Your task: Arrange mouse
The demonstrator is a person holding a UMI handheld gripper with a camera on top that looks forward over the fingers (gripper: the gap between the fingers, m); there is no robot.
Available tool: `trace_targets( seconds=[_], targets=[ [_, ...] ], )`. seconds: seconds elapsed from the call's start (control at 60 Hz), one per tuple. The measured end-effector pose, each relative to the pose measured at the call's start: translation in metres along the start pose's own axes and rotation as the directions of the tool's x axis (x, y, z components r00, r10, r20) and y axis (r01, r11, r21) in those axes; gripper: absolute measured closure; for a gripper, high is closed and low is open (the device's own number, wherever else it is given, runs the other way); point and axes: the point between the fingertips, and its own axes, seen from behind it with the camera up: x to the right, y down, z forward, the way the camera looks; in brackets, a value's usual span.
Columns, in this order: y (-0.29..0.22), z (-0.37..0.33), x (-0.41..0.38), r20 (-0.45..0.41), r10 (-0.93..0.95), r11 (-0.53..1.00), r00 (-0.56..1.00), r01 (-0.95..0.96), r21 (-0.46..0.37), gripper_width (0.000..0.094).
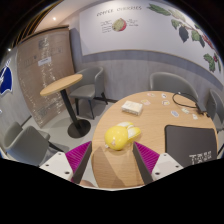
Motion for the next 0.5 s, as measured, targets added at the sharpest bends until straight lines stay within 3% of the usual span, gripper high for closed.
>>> trace_targets(
  seconds=[0.2, 0.383, 0.45, 0.5],
  targets=[
    [-0.030, 0.046, 0.024, -0.047, 0.022, 1.000, 0.999, -0.023, -0.011, 0.0132],
    [-0.040, 0.057, 0.013, -0.041, 0.041, 0.999, 0.998, -0.042, -0.025, 0.0452],
    [-0.037, 0.052, 0.007, 0.003, 0.068, 0.997, 0.998, -0.068, -0.042, 0.0522],
    [-0.050, 0.033, 0.000, 0.033, 0.054, 0.999, 0.998, -0.054, -0.004, 0.0528]
  ],
)
